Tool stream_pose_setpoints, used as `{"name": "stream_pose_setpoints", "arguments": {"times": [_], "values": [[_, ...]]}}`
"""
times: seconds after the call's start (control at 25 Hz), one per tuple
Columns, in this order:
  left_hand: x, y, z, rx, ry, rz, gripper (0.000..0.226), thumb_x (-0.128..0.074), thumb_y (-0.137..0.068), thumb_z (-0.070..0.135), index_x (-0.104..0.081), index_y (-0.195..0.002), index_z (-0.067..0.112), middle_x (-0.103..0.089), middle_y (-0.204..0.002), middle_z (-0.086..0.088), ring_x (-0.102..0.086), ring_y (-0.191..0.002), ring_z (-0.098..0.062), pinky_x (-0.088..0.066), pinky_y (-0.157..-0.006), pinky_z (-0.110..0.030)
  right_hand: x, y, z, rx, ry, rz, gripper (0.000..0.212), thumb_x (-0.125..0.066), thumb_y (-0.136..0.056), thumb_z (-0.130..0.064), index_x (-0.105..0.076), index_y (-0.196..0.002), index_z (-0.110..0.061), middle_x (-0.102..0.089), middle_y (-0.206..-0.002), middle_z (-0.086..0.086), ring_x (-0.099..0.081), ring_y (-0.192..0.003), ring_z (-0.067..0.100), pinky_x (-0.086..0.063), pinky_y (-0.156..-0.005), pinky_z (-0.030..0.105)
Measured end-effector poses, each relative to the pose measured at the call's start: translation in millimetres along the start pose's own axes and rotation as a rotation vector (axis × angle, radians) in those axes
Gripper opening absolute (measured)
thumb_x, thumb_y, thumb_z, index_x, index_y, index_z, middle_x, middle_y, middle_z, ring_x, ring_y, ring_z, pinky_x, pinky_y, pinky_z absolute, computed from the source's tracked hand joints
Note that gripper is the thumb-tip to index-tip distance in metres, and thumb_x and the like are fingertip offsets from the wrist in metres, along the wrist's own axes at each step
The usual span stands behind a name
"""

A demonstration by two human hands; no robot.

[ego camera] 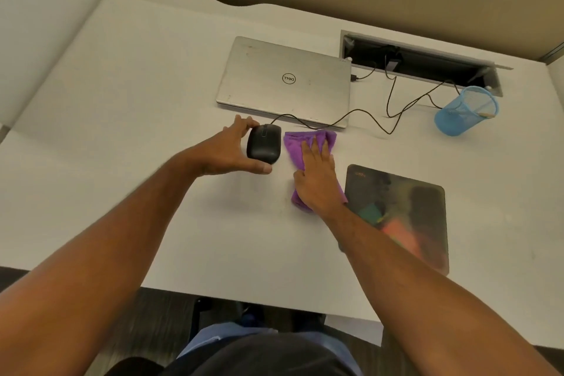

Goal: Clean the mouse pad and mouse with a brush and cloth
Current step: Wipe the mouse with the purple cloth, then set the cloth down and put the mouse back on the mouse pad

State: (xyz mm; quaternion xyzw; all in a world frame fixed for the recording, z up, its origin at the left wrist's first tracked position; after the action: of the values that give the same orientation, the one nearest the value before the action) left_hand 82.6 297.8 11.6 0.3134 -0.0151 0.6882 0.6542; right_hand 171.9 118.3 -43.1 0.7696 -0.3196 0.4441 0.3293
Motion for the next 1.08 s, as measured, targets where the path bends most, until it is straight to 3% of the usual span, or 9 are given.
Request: {"name": "stream_pose_setpoints", "arguments": {"times": [0.12, 0.2, 0.28, 0.4, 0.52, 0.72, 0.88, 0.96, 1.08], "values": [[-14.2, 1.6, 2.4, -0.019, -0.055, -0.006, 0.106, -0.089, -0.055, 0.061, -0.031, -0.141, 0.037, -0.031, -0.154, 0.003, -0.029, -0.143, -0.016, -0.029, -0.110, -0.032, -6.6, 21.8, -27.2, 0.226, -0.125, -0.042, 0.069, -0.050, -0.099, -0.012, -0.023, -0.161, -0.027, -0.022, -0.170, 0.000, -0.016, -0.157, 0.021, -0.009, -0.126, 0.037], [-27.3, 3.8, -1.8, -0.002, -0.091, -0.030, 0.112, -0.089, -0.054, 0.063, -0.028, -0.145, 0.037, -0.017, -0.164, 0.001, -0.021, -0.150, -0.023, -0.024, -0.119, -0.041, -11.7, 45.4, -43.2, 0.320, -0.251, -0.086, 0.062, -0.053, -0.096, -0.007, -0.043, -0.151, -0.032, -0.045, -0.159, -0.002, -0.035, -0.148, 0.017, -0.021, -0.122, 0.031], [-39.1, 6.9, -8.5, 0.024, -0.126, -0.046, 0.120, -0.087, -0.052, 0.066, -0.024, -0.149, 0.036, -0.008, -0.167, 0.000, -0.015, -0.152, -0.027, -0.020, -0.122, -0.048, -25.3, 70.5, -51.7, 0.359, -0.306, -0.205, 0.054, -0.053, -0.094, -0.004, -0.058, -0.142, -0.029, -0.055, -0.151, -0.001, -0.043, -0.142, 0.017, -0.026, -0.119, 0.029], [-54.3, 11.4, -15.3, 0.037, -0.177, -0.031, 0.125, -0.084, -0.048, 0.071, -0.020, -0.150, 0.039, -0.001, -0.168, 0.000, -0.013, -0.152, -0.030, -0.017, -0.121, -0.048, -43.9, 118.2, -47.8, 0.417, -0.314, -0.401, 0.045, -0.056, -0.091, 0.001, -0.071, -0.128, -0.020, -0.063, -0.144, 0.000, -0.045, -0.143, 0.016, -0.028, -0.124, 0.037], [-74.9, 17.2, -20.8, 0.035, -0.192, -0.051, 0.128, -0.083, -0.045, 0.075, -0.018, -0.150, 0.041, 0.001, -0.168, 0.000, -0.007, -0.153, -0.031, -0.011, -0.121, -0.048, -37.1, 171.3, -17.0, 0.412, -0.356, -0.431, 0.038, -0.061, -0.087, 0.005, -0.078, -0.116, -0.013, -0.071, -0.131, 0.001, -0.054, -0.135, 0.012, -0.032, -0.122, 0.035], [-101.5, 23.1, -21.6, 0.035, -0.183, -0.060, 0.124, -0.086, -0.045, 0.075, -0.018, -0.144, 0.044, -0.009, -0.162, 0.004, -0.009, -0.150, -0.039, -0.029, -0.116, -0.058, 6.0, 251.6, 100.5, 0.111, -0.452, -0.306, 0.030, -0.061, -0.089, 0.006, -0.082, -0.103, -0.010, -0.072, -0.124, -0.004, -0.055, -0.123, -0.008, -0.038, -0.112, 0.016], [-114.8, 24.0, -19.0, 0.016, -0.191, -0.045, 0.126, -0.085, -0.044, 0.074, -0.010, -0.142, 0.051, 0.007, -0.164, 0.012, 0.010, -0.152, -0.034, -0.017, -0.119, -0.054, 49.1, 315.1, 202.7, -0.183, -0.344, -0.219, 0.043, -0.062, -0.085, 0.014, -0.081, -0.082, -0.024, -0.069, -0.113, -0.009, -0.064, -0.116, 0.012, -0.048, -0.105, 0.026], [-120.6, 23.2, -18.7, 0.029, -0.208, -0.047, 0.132, -0.085, -0.046, 0.072, -0.003, -0.146, 0.050, 0.015, -0.166, 0.007, 0.016, -0.151, -0.033, -0.014, -0.119, -0.056, 68.5, 343.3, 253.3, -0.333, -0.117, -0.317, 0.049, -0.060, -0.087, 0.005, -0.072, -0.070, -0.039, -0.063, -0.105, -0.017, -0.062, -0.104, 0.006, -0.045, -0.091, 0.018], [-123.3, 21.3, -14.6, 0.001, -0.252, -0.018, 0.134, -0.089, -0.053, 0.063, -0.001, -0.151, 0.039, 0.016, -0.166, 0.002, 0.022, -0.147, -0.023, -0.005, -0.120, -0.053, 118.9, 373.7, 325.0, -0.578, 0.007, -0.356, 0.045, -0.055, -0.087, 0.003, -0.073, -0.069, -0.035, -0.064, -0.100, -0.014, -0.061, -0.096, 0.007, -0.039, -0.083, 0.021]]}}
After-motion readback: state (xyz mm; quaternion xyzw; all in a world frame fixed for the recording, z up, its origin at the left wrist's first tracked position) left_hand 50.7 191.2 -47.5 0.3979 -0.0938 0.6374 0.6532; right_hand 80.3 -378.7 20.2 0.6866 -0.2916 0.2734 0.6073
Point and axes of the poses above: each hand's wrist, its own y-axis away from the middle knuckle, its own x-axis out of the back of the hand, z = x × y, the point moved 9 cm from there along -y, towards the middle knuckle
